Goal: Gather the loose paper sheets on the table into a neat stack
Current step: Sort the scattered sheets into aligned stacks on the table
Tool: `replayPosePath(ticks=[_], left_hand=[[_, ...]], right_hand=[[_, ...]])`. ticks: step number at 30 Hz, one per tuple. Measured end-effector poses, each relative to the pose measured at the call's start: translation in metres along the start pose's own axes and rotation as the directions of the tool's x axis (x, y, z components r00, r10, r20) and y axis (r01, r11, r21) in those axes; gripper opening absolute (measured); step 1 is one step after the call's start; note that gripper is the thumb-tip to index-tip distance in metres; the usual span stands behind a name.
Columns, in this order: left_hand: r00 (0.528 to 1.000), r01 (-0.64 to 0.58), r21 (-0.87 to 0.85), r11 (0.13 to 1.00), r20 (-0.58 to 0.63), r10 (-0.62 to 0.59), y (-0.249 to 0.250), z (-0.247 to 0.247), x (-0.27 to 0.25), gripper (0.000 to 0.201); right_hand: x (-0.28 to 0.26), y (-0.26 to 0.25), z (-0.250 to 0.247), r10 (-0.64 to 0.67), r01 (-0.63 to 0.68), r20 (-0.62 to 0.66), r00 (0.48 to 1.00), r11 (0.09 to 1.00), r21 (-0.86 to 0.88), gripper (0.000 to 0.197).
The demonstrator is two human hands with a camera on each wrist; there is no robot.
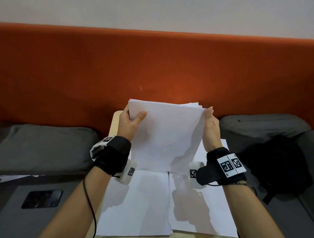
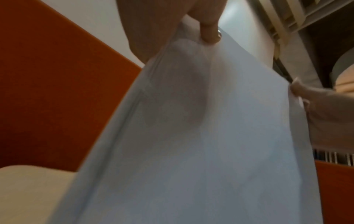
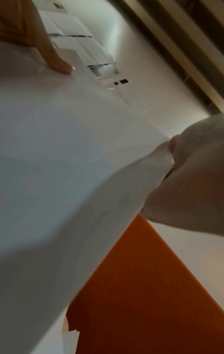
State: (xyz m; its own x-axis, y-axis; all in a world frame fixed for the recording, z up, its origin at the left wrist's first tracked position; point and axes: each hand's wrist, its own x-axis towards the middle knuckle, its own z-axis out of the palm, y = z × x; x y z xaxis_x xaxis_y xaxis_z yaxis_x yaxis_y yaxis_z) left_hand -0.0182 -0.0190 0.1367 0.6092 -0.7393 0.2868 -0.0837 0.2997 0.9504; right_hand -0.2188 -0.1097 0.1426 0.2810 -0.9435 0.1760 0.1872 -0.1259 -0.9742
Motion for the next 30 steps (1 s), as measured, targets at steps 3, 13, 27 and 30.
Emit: replayPosePath(ticks=[3,13,27,30], left_hand=[[0.994,0.105,0.044,0.994,0.014,-0.106,-0.02,-0.004,-0.011,0.012],[0.997,0.078,-0.022,0.997,-0.013,-0.078,-0.004,-0.002,-0.001,0.017],[0.963,0.194,0.198,0.961,0.149,-0.226,-0.059,-0.006,-0.034,0.023],[0.948,0.188,0.198,0.962,0.219,-0.231,-0.054,-0.008,-0.021,0.029]], right_hand=[[-0.002,0.003,0.0,0.053,-0.053,-0.026,0.998,0.999,-0.004,0.051],[-0.03,0.058,-0.018,0.288,-0.263,0.08,0.954,0.938,-0.226,0.021],[-0.041,0.089,-0.024,0.394,-0.396,-0.065,0.917,0.877,-0.27,0.02],[-0.039,0.082,-0.03,0.364,-0.335,0.031,0.931,0.883,-0.329,0.018]])
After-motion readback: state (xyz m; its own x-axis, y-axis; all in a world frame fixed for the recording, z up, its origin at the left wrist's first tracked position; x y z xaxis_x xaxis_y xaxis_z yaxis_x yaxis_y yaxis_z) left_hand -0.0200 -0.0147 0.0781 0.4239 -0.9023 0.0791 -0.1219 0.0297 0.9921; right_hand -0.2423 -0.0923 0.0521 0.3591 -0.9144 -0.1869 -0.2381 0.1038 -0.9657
